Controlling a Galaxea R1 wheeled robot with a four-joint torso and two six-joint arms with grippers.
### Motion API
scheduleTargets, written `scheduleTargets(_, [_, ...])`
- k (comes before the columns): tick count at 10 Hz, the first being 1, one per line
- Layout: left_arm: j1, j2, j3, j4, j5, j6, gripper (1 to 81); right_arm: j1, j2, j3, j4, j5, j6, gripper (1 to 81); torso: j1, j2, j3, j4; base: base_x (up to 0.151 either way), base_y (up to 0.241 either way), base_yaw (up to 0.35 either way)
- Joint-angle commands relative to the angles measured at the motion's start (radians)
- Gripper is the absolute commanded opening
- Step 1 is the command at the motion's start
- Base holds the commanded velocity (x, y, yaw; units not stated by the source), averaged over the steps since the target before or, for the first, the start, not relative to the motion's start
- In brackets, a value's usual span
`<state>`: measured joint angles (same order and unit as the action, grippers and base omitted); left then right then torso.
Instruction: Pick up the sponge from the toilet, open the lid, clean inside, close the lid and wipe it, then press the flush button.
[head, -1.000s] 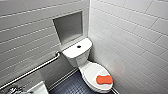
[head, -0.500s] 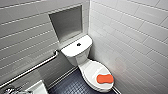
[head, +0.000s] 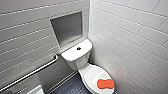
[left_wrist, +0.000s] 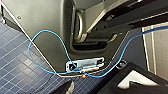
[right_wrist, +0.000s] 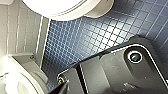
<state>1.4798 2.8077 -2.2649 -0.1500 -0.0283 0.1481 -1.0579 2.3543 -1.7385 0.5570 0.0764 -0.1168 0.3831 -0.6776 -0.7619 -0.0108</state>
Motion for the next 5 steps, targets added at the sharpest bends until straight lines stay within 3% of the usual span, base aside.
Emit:
scheduleTargets(1, [0.024, -0.002, 0.015, -0.003, 0.09, -0.002, 81.1, 0.078, -0.042, 0.024, 0.04, -0.072, 0.0, 81.1, 0.062, -0.096, 0.0, 0.0, 0.0, 0.0, 0.0])
scheduleTargets(3, [0.024, -0.002, 0.013, -0.005, 0.091, -0.002, 81.1, 0.094, -0.04, 0.015, 0.104, -0.07, 0.0, 81.1, 0.109, -0.171, 0.0, 0.0, 0.0, 0.0, 0.0])
scheduleTargets(5, [0.024, 0.001, 0.013, 0.001, 0.091, -0.001, 81.1, 0.109, -0.036, 0.013, 0.135, -0.067, 0.003, 81.1, 0.153, -0.243, -0.063, 0.0, 0.0, 0.0, 0.0])
